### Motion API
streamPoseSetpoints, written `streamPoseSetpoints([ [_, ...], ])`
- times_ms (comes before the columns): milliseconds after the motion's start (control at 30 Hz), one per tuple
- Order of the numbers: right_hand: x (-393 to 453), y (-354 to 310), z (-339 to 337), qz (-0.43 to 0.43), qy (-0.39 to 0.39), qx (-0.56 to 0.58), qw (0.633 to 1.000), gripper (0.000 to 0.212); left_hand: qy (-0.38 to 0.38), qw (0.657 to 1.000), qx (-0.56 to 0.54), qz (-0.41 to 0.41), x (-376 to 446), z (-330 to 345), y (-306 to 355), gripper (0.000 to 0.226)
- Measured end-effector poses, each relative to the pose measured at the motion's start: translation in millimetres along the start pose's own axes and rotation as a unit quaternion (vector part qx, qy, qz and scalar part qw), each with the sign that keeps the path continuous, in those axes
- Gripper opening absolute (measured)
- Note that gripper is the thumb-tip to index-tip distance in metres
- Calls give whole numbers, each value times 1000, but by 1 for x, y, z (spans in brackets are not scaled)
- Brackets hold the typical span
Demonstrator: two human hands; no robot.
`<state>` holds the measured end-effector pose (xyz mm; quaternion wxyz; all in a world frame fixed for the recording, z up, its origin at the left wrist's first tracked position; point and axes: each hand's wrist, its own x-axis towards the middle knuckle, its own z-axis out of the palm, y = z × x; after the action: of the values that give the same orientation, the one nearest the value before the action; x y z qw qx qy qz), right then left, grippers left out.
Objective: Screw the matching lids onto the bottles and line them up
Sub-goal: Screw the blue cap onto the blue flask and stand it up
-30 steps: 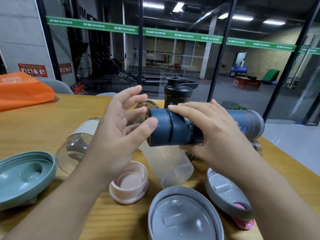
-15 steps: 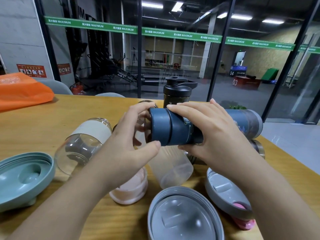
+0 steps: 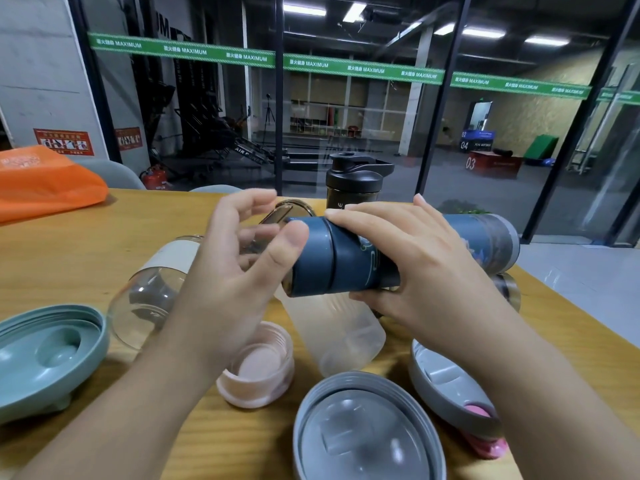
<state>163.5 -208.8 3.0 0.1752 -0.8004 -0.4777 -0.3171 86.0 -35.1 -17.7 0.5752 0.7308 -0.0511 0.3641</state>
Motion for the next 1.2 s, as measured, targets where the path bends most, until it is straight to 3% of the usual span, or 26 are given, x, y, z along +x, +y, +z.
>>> streamPoseSetpoints([
  [67,0,0,0,1,0,-3,1000,80,-11,998,25,-63,1,1,-2,71],
  [167,0,0,0,2,1,-5,1000,79,-31,991,59,-114,-2,5,2,69],
  [300,0,0,2,1,1,-12,1000,78,-36,987,113,-106,-4,6,-1,63],
  [467,-1,1,1,11,0,-1,1000,81,-76,988,95,-93,-2,3,-5,55],
  [833,-1,3,0,12,-1,-6,1000,82,-137,989,60,-16,1,-4,-3,65],
  [1200,-1,3,0,13,-6,4,1000,82,-116,988,61,-83,-2,3,-9,81],
])
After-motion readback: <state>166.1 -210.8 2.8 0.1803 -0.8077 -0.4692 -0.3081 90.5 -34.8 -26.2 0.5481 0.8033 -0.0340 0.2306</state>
